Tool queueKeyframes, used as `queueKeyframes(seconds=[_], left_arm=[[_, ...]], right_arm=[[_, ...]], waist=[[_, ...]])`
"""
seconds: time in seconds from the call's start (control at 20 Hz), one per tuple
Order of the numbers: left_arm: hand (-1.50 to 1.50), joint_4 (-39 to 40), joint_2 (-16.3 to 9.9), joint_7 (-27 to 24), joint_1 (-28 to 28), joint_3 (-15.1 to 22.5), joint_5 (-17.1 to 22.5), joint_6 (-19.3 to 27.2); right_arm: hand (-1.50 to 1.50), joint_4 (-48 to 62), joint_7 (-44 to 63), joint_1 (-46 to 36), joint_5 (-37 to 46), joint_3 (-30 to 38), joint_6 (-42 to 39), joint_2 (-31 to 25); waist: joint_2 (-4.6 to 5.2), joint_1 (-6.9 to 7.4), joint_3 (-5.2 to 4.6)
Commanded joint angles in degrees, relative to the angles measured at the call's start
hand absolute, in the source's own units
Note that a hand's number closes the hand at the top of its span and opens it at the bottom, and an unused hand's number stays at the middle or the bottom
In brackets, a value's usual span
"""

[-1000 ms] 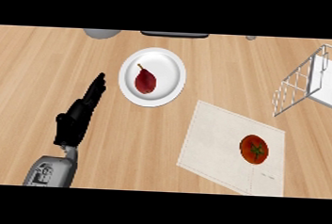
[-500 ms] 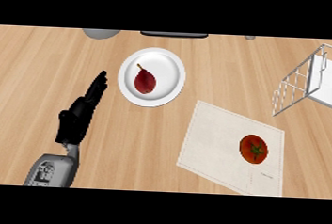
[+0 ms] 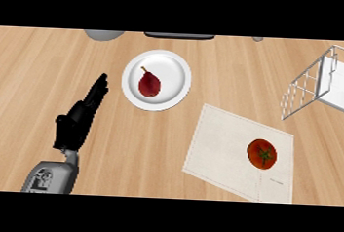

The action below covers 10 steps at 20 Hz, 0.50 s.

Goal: Pick the cupcake from the placemat and place it in the tiered shelf

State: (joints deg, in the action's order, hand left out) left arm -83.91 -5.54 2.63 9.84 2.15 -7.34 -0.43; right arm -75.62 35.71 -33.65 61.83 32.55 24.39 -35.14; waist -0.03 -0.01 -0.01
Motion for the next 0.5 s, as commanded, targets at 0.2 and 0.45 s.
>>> queueKeyframes(seconds=[0.2, 0.45], left_arm=[[0.0, 1.4, 0.7, -0.8, 1.2, -0.5, -0.1, 0.1], [0.0, 0.1, -0.8, 0.0, 0.1, -1.5, 0.9, -1.9]], right_arm=[[-1.5, -5.0, -0.9, -0.2, -10.8, 1.4, -1.5, 0.0], [-1.5, -6.6, 0.5, -1.5, -15.0, 0.9, -4.8, -2.5]], waist=[[-0.01, -0.07, 0.0], [-0.03, 0.05, -0.01]])
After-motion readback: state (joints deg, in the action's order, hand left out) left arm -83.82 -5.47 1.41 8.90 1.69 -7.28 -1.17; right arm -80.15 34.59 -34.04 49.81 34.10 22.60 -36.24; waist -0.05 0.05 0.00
